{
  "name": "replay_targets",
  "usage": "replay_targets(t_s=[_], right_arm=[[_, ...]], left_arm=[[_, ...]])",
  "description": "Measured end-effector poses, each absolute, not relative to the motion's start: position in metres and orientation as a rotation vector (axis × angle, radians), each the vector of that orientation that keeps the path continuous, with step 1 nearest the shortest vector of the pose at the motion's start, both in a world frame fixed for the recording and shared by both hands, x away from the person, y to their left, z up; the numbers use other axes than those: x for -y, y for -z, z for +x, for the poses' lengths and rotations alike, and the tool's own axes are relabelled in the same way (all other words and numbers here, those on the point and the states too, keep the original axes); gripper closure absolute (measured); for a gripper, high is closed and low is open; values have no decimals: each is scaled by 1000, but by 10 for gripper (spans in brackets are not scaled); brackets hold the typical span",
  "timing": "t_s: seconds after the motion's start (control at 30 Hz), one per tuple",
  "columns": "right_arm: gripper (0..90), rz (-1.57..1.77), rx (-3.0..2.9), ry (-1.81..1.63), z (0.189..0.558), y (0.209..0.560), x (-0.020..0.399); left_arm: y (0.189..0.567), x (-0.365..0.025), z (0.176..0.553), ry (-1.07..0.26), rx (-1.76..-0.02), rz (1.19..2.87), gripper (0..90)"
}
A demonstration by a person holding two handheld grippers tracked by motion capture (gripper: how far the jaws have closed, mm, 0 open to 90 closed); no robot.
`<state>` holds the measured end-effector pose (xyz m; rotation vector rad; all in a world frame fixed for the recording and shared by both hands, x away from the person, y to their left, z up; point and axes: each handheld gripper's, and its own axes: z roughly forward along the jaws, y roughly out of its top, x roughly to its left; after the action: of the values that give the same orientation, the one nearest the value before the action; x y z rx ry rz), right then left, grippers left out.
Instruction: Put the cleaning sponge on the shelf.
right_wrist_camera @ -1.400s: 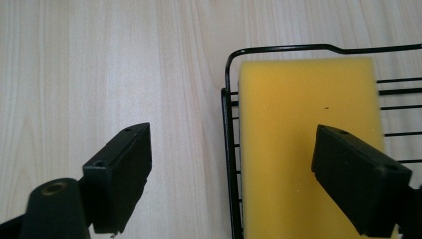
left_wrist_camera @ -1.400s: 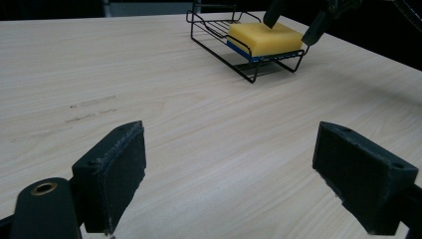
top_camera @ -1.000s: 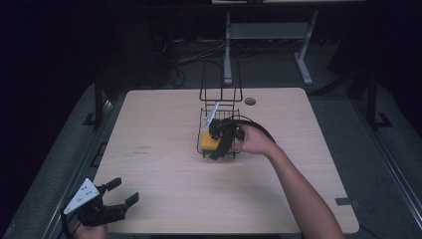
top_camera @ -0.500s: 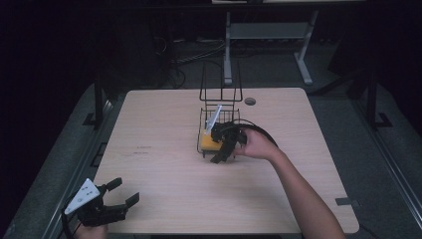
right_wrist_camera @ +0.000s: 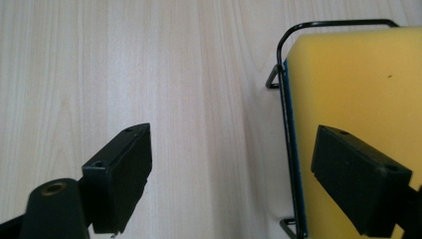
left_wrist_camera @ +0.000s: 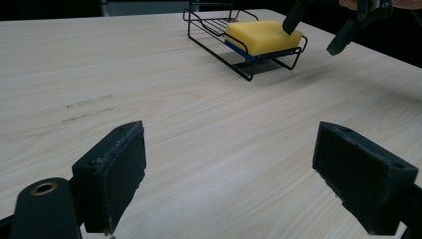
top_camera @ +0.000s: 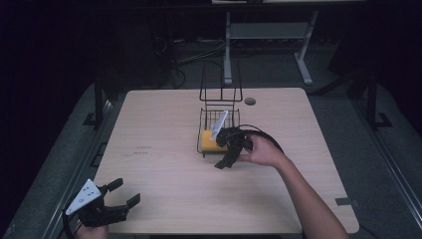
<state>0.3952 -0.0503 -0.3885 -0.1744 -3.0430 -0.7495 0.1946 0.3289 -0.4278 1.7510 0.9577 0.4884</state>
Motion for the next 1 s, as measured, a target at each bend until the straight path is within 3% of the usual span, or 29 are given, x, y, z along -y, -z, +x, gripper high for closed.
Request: replay_targets(t_s=[1.0], right_arm=[[160,-250,3034,747,366,404,93]], left_arm=[[428,-329,194,-490,-960,1762,128]])
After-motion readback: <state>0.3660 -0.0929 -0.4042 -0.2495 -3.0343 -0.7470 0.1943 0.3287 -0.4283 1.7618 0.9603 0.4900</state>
